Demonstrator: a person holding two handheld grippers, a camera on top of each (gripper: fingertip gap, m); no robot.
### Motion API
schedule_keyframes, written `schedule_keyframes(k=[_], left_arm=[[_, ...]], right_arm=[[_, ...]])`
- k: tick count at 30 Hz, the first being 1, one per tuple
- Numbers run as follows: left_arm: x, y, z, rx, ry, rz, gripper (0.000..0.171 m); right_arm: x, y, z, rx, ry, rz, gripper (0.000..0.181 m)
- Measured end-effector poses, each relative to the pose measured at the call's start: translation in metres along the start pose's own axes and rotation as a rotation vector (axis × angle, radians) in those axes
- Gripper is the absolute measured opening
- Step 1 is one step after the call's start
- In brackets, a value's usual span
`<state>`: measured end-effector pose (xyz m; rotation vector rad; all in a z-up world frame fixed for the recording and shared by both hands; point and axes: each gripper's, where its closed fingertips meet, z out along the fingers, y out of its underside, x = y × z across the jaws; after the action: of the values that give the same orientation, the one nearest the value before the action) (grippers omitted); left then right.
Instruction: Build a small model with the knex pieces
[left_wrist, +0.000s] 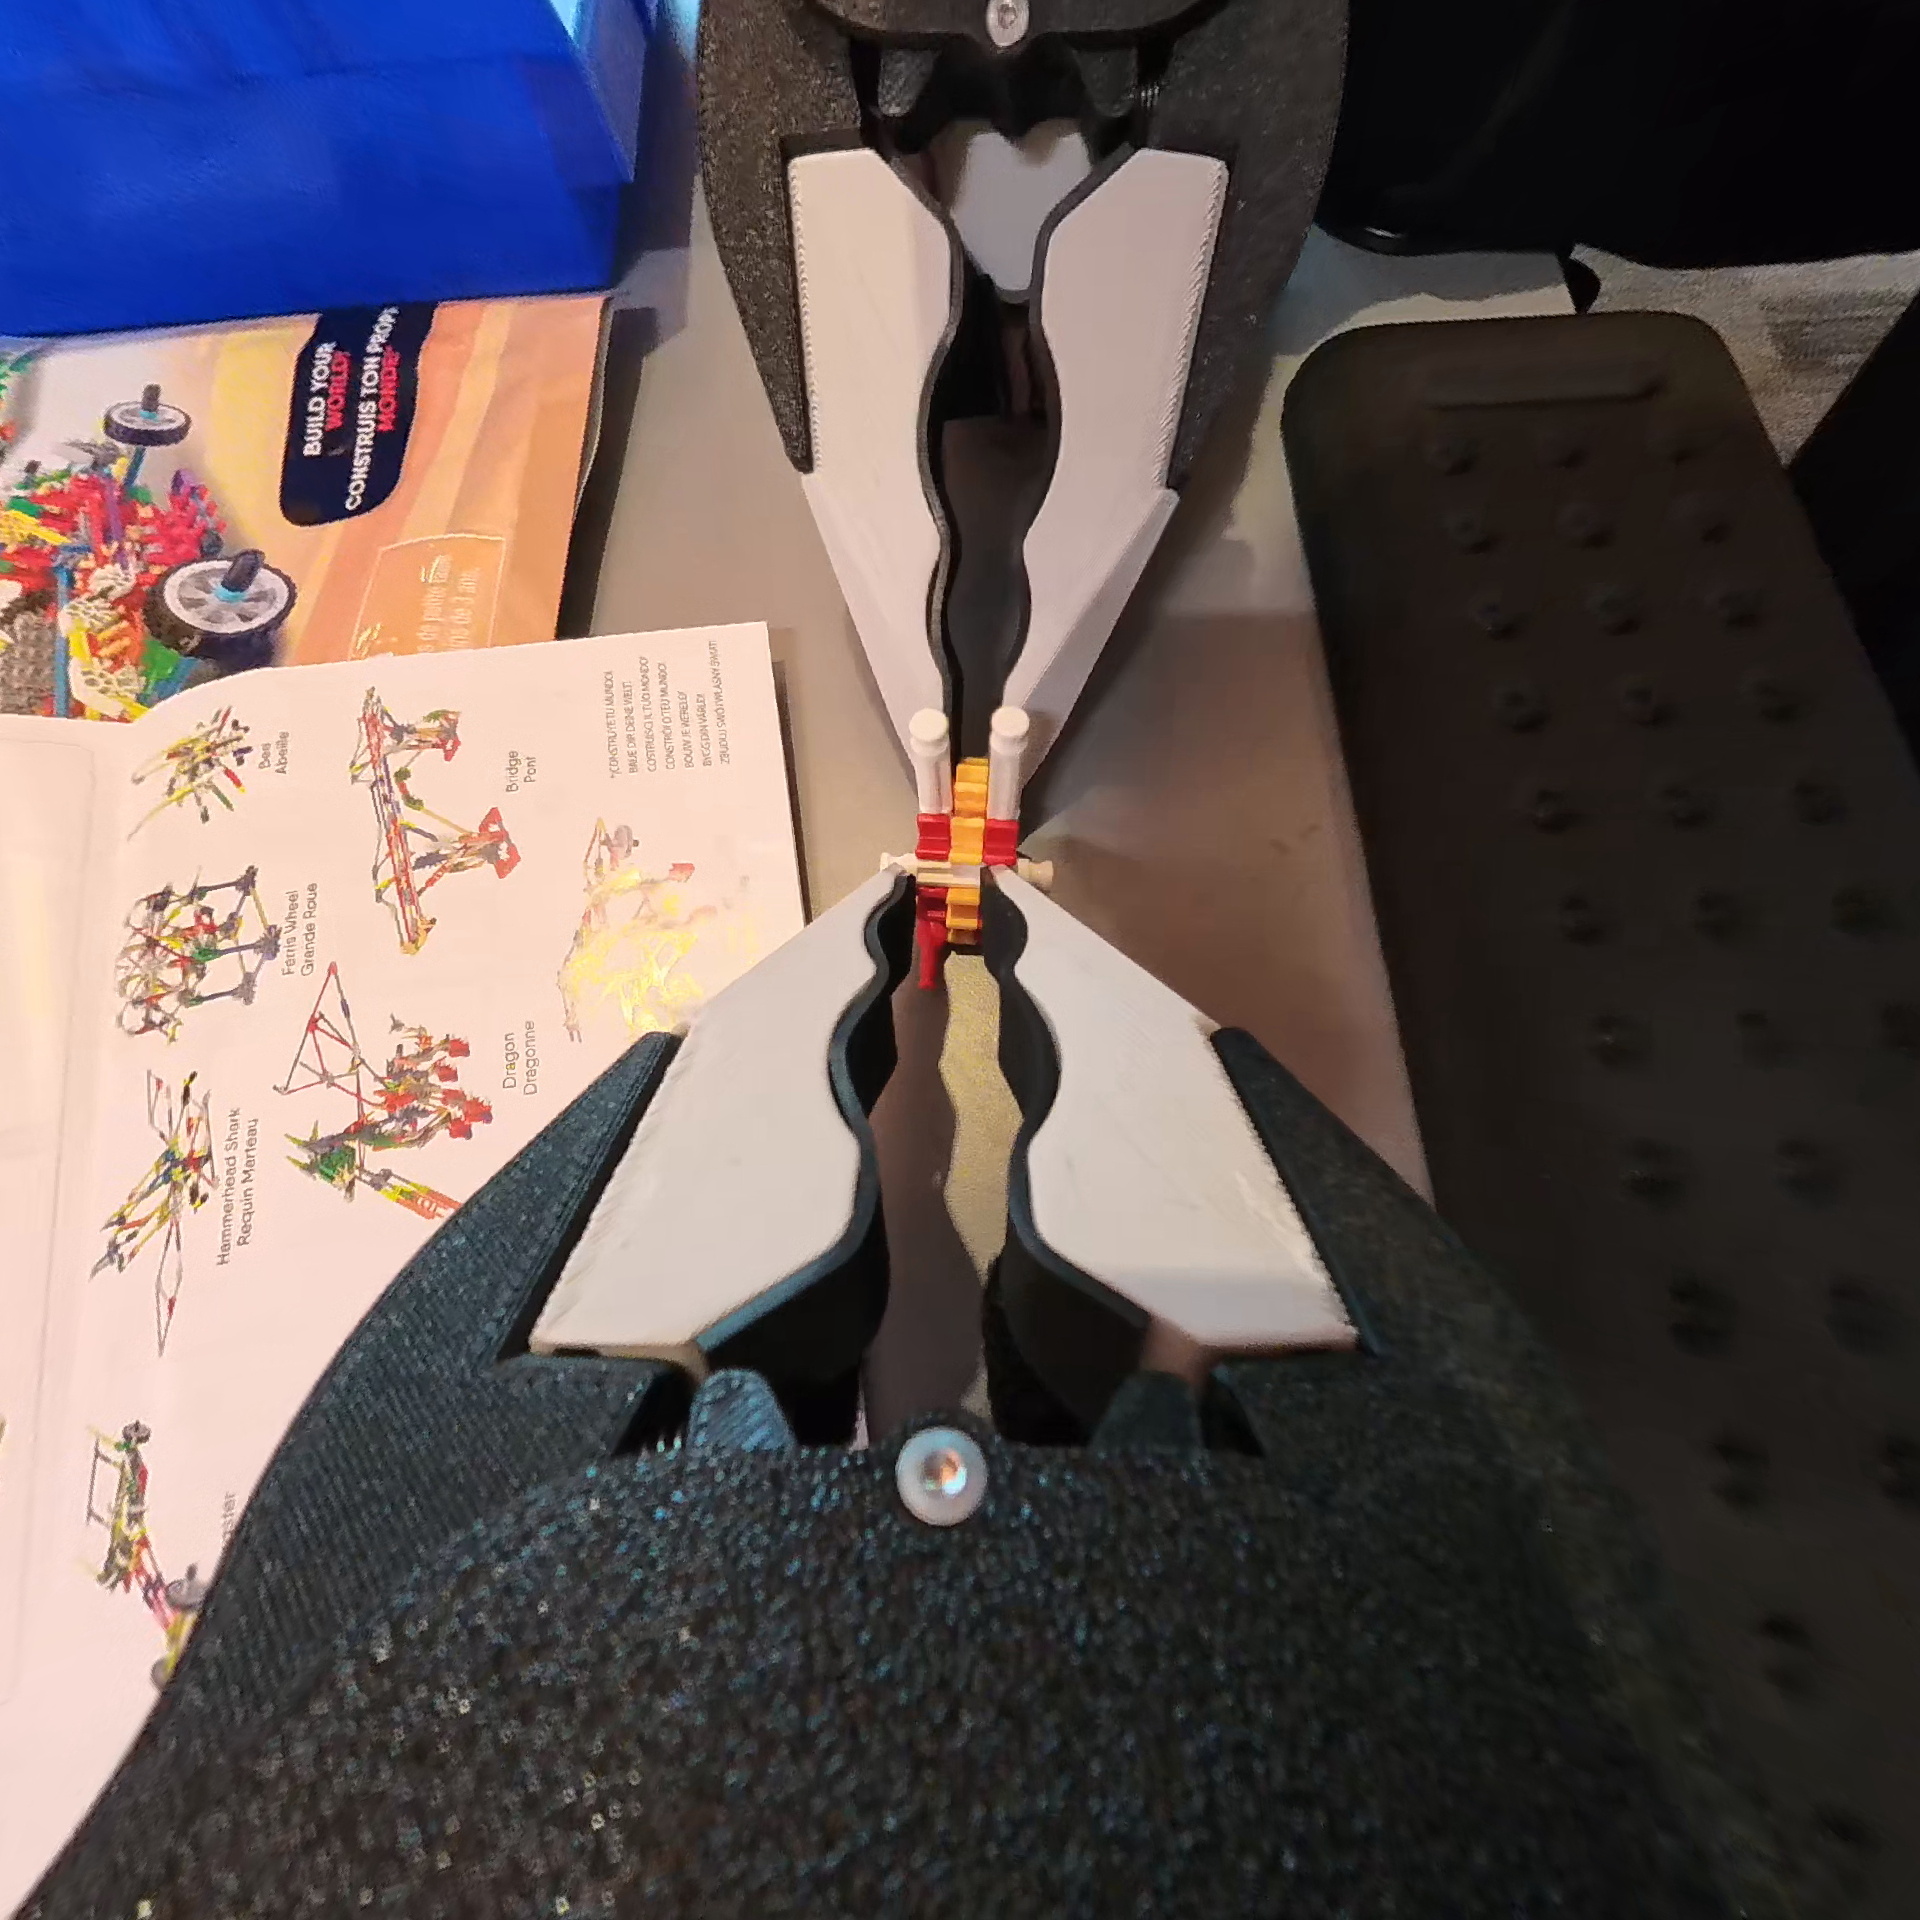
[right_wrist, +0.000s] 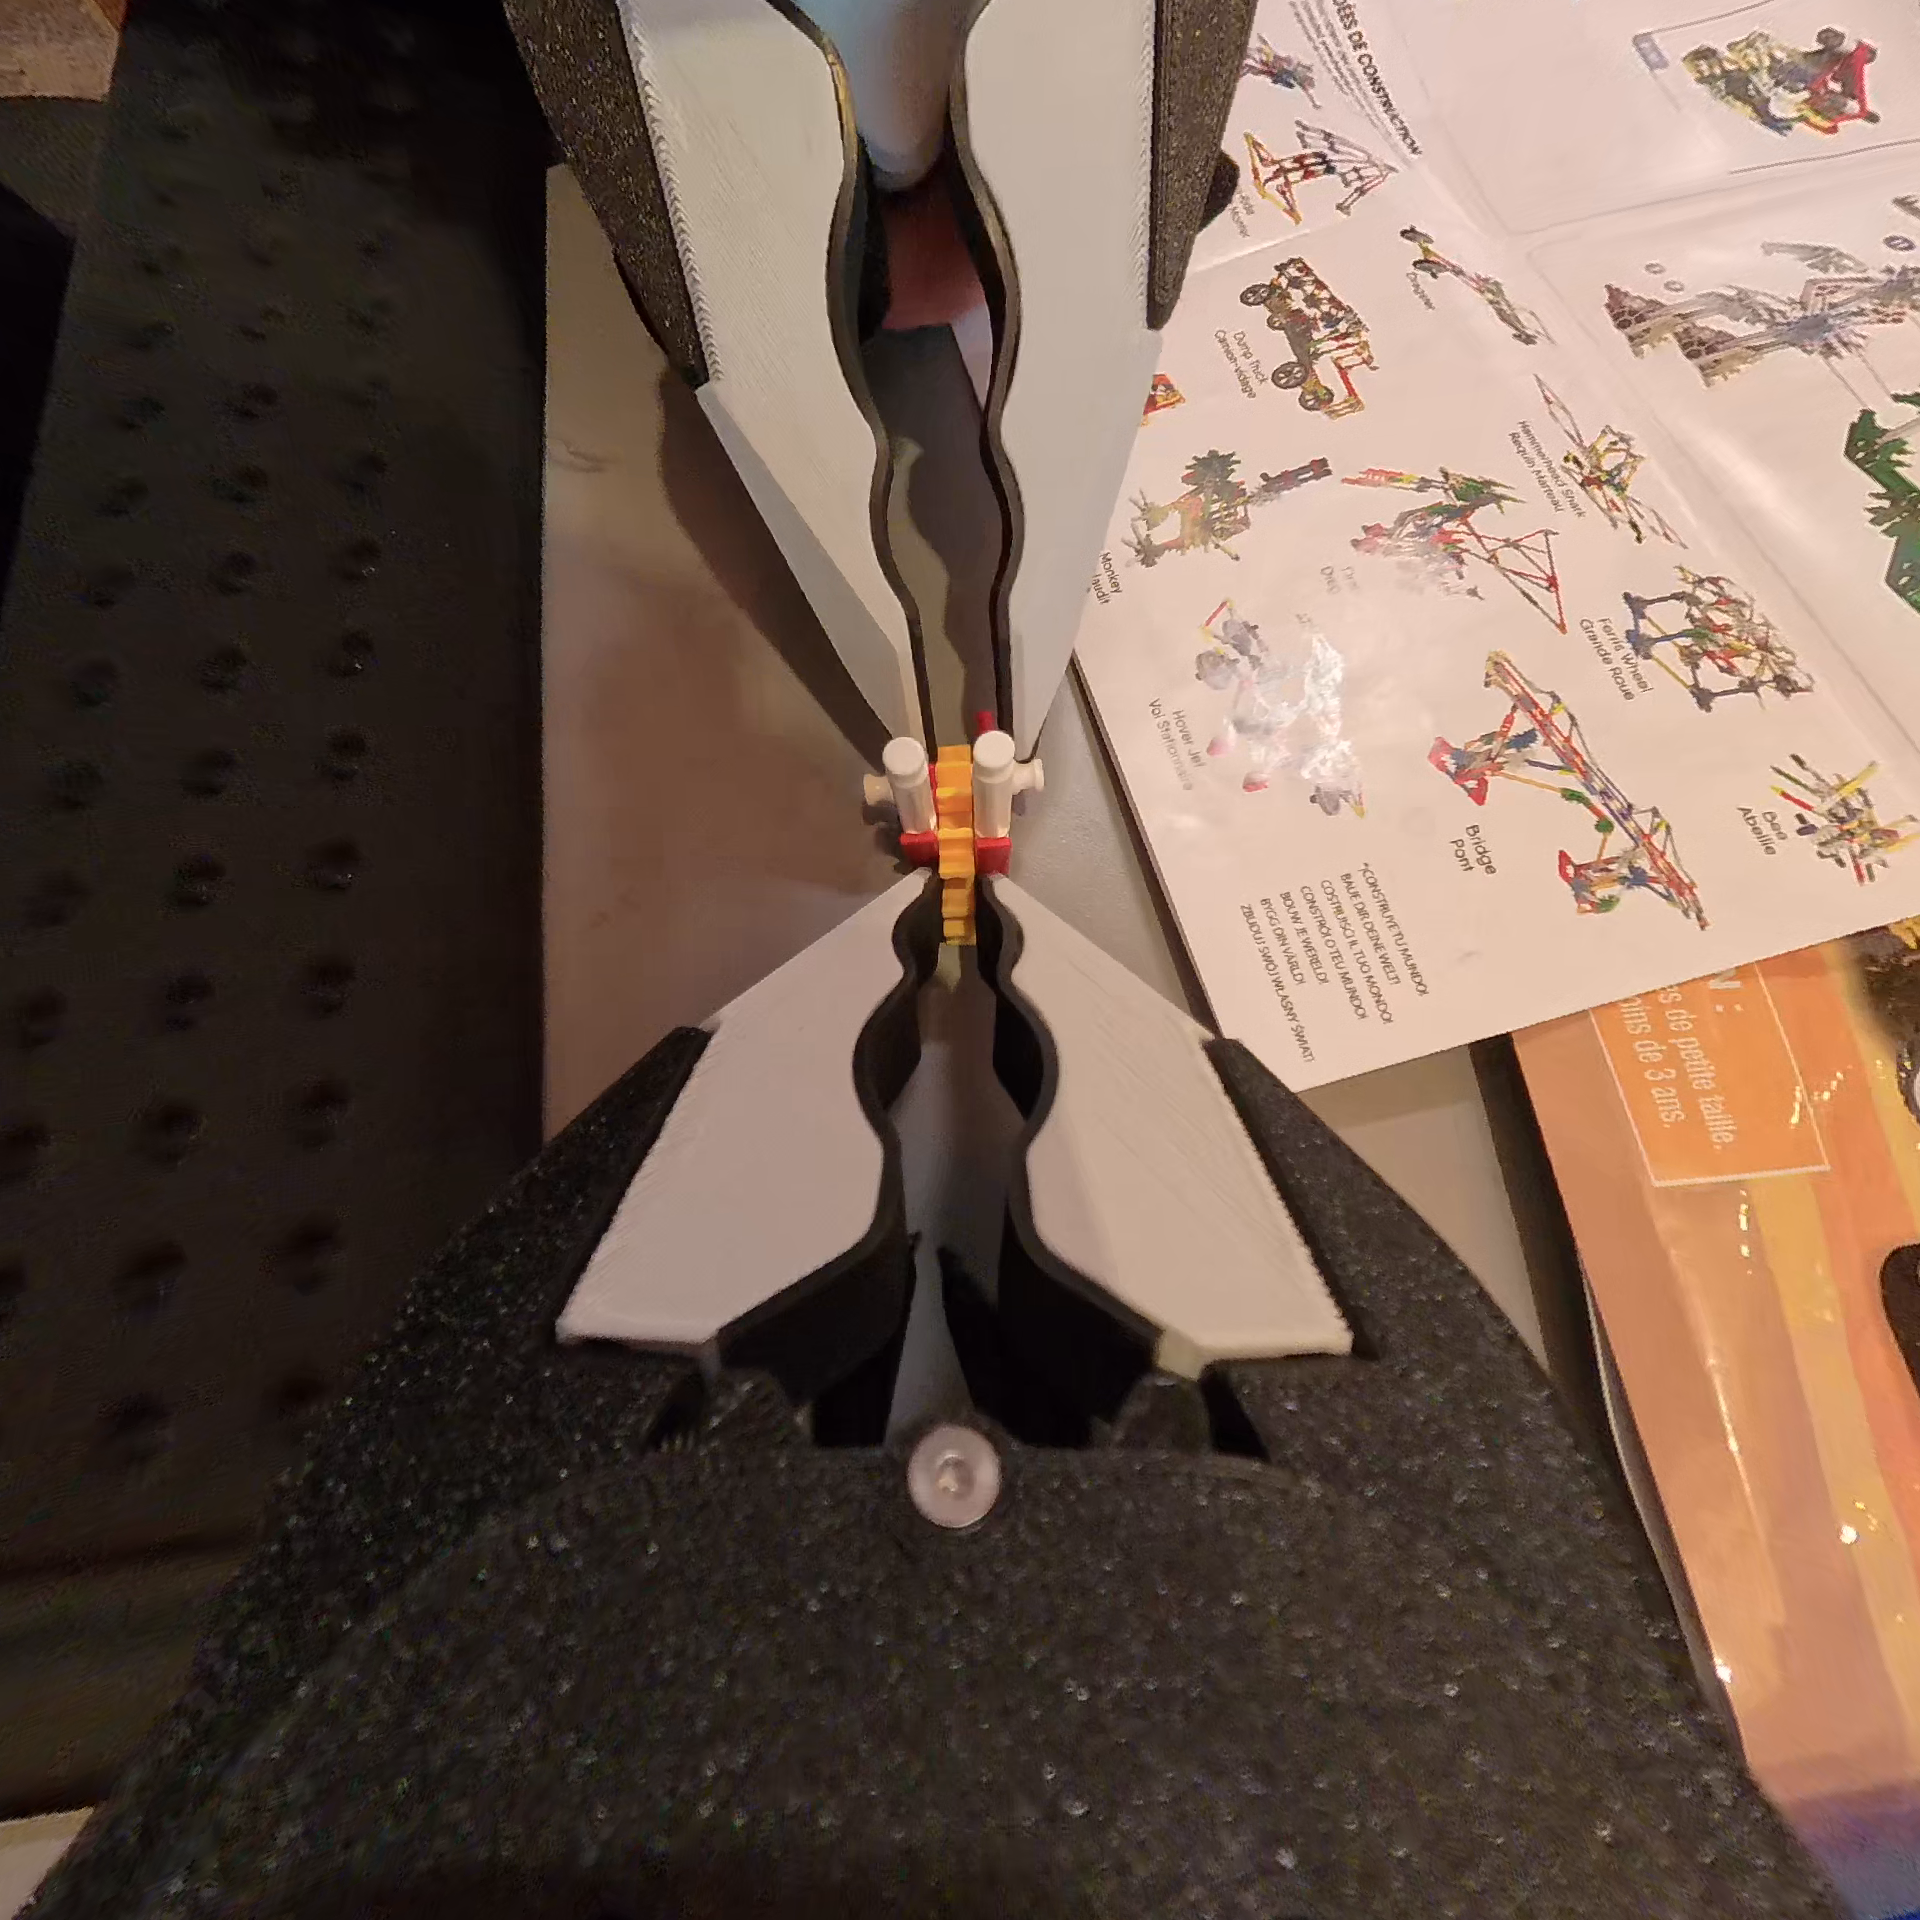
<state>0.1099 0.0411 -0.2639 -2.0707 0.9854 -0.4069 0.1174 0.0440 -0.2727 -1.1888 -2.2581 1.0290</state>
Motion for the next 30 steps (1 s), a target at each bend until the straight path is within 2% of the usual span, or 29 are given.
schedule_keyframes(k=[30], left_arm=[[-0.0003,-0.0024,0.0015,-0.039,0.080,0.067,0.007]], right_arm=[[-0.0009,-0.0006,0.0007,0.000,-0.002,-0.009,0.001]])
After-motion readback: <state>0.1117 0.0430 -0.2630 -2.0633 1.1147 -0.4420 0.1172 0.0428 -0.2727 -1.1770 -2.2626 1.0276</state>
